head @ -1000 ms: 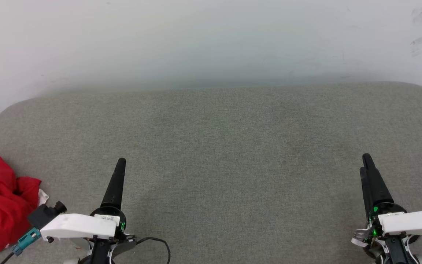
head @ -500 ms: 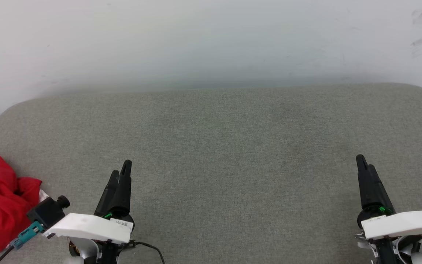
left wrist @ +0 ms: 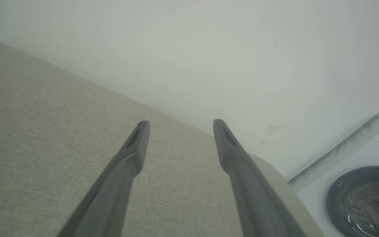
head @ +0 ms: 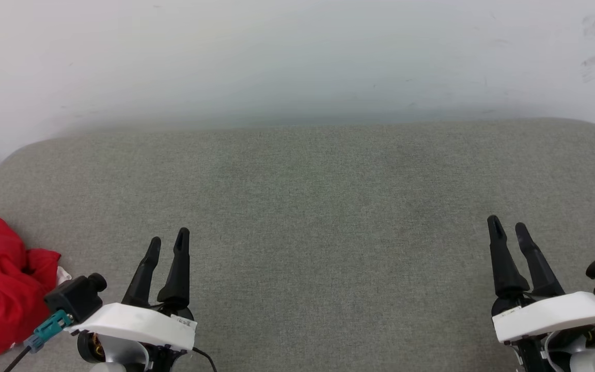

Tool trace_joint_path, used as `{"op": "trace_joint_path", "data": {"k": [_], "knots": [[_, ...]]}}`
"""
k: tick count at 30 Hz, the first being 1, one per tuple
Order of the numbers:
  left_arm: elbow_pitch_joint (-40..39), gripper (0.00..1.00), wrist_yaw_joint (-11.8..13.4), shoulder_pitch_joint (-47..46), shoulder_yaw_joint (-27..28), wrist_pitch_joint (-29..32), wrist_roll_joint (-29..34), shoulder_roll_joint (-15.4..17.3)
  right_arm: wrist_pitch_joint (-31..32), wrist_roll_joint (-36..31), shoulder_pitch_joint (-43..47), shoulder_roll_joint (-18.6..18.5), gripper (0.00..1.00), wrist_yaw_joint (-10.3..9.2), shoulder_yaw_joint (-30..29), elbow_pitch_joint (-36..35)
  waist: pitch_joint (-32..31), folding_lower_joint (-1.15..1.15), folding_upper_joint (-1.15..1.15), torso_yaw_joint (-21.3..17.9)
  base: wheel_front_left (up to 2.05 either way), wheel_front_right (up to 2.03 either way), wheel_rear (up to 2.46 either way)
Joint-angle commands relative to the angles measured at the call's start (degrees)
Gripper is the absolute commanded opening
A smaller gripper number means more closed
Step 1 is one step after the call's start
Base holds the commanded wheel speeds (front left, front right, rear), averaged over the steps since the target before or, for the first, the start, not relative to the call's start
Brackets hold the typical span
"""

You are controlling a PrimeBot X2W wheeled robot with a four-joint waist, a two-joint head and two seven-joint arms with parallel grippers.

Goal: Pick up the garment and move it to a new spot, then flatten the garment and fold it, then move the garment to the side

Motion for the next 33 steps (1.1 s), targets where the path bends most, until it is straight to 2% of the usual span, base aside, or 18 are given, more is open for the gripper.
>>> {"op": "trace_joint_path", "data": {"k": [1, 13, 33], "knots": [[-0.89, 1.0, -0.17, -0.15, -0.13, -0.6, 1.77, 0.4, 0.05, -1.97, -0.19, 0.04, 1.0, 0.01, 0.25, -1.23, -0.01, 0.0, 0.0, 0.01, 0.0, 0.0, 0.0], [-0.84, 1.0, -0.19, 0.18, -0.4, -2.49, 10.23, 0.75, 0.69, -10.72, 0.77, 0.06, 1.0, 0.0, 1.09, -3.33, -0.14, 0.0, 0.0, -0.04, 0.0, 0.0, 0.0], [2.09, 1.0, -0.15, 0.31, 0.8, -5.21, 22.5, 0.67, 2.0, -22.16, 2.22, 0.08, 1.0, 0.0, -0.92, -5.09, -0.09, 0.0, 0.0, -0.08, 0.0, 0.0, 0.0]]}}
